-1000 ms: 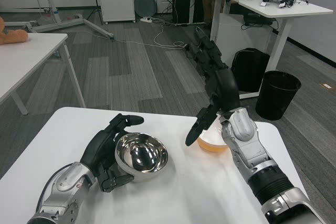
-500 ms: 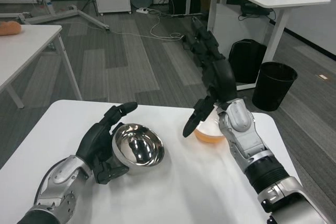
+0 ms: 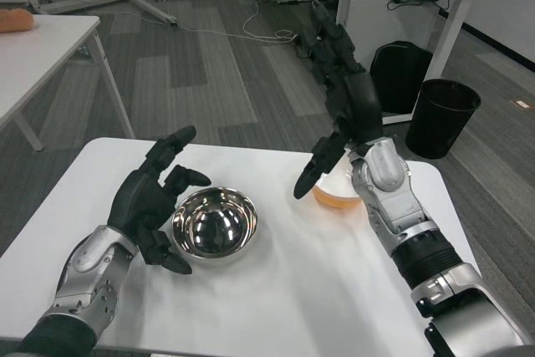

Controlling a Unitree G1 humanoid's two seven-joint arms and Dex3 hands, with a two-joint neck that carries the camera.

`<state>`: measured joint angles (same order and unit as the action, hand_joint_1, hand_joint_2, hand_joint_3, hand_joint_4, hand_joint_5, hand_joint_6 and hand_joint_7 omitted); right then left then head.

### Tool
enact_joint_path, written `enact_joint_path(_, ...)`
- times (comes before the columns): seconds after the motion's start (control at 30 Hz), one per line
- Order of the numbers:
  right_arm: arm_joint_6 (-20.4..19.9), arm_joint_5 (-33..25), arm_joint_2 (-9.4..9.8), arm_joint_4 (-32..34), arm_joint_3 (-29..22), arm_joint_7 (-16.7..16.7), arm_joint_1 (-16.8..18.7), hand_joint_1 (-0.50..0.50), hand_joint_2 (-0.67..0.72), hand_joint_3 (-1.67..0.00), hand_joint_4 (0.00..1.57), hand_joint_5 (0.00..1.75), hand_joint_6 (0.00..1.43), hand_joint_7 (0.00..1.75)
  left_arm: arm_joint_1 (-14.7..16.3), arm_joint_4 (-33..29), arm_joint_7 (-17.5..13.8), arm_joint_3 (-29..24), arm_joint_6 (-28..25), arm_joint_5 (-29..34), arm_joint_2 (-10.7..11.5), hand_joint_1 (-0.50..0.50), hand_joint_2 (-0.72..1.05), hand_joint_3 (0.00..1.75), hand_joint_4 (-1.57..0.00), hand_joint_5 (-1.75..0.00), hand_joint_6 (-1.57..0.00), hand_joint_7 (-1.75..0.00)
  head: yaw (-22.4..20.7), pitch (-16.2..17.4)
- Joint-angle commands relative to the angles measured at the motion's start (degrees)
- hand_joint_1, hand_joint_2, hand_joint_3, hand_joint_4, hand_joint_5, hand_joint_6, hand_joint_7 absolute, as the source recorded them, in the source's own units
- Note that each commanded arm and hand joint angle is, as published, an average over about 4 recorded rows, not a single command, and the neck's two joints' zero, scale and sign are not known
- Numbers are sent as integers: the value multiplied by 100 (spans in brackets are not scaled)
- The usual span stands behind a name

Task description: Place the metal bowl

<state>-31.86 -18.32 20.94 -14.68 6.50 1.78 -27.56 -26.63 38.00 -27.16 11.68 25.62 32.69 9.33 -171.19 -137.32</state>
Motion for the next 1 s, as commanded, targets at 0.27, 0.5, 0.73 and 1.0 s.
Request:
enact_joint_path(0.27,4,-40,19,163,9,33,67,-38,72,0,0,0,0,7,325,-1207,14,-1080,97,-601,51,-50,105,17,0,-175,0,-42,-106,-97)
enact_joint_path(0.5,4,-44,24,176,9,33,67,-38,72,0,0,0,0,7,393,-2534,27,-1720,-39,-650,146,-50,105,17,0,-175,0,-42,-89,-327)
enact_joint_path(0.73,-9,-48,22,178,18,33,93,-36,72,0,0,0,0,7,395,-3250,62,-2073,-130,-698,245,-50,105,17,0,-175,0,-42,-49,-467)
enact_joint_path(1.0,-14,-48,15,206,9,33,155,-38,72,0,0,0,0,5,360,-3303,141,-2047,-141,-742,236,-50,105,17,0,-126,0,-42,5,-552)
